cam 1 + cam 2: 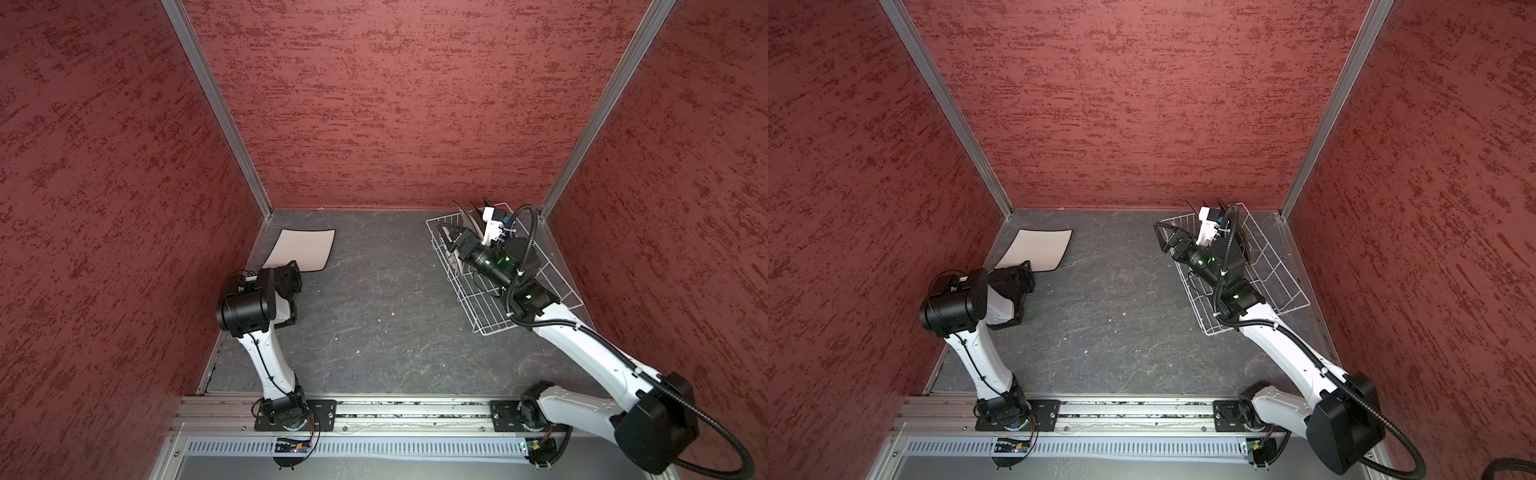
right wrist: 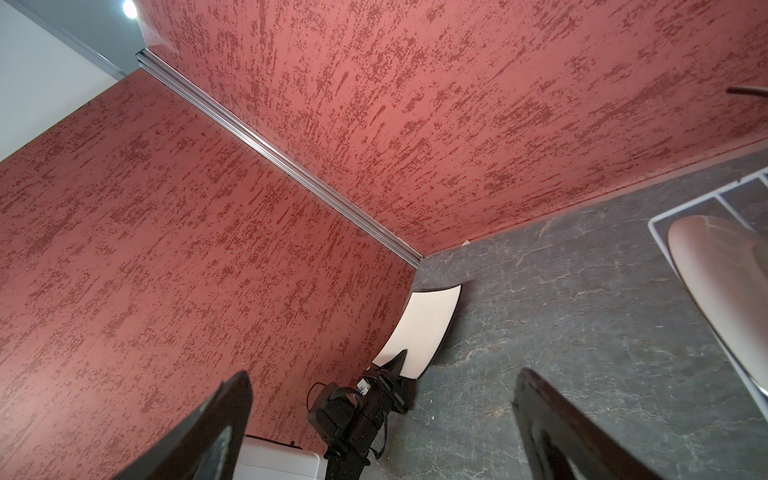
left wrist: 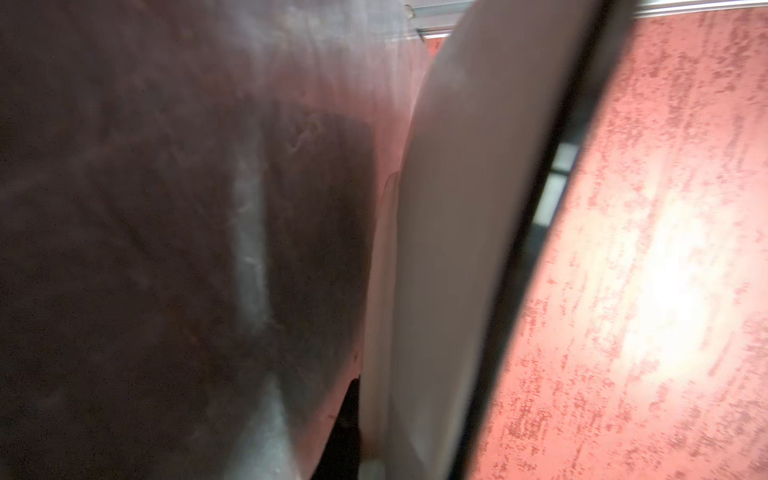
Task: Unload the plates from the dish rack
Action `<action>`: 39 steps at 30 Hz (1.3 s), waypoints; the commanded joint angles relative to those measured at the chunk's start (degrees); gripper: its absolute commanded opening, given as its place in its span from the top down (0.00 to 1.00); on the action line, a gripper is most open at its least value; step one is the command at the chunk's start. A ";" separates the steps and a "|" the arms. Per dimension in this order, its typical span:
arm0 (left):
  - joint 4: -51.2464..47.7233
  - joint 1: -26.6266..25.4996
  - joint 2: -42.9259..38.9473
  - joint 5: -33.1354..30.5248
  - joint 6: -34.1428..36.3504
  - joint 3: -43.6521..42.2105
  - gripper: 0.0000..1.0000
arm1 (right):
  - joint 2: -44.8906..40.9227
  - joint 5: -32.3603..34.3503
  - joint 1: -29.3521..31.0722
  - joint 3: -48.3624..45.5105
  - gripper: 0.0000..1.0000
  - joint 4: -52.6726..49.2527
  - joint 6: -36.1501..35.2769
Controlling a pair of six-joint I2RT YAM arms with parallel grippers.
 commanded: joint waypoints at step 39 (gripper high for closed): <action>-19.68 0.10 -10.91 0.86 2.75 2.89 0.25 | -8.34 4.86 -0.52 -1.76 0.01 -7.33 -2.28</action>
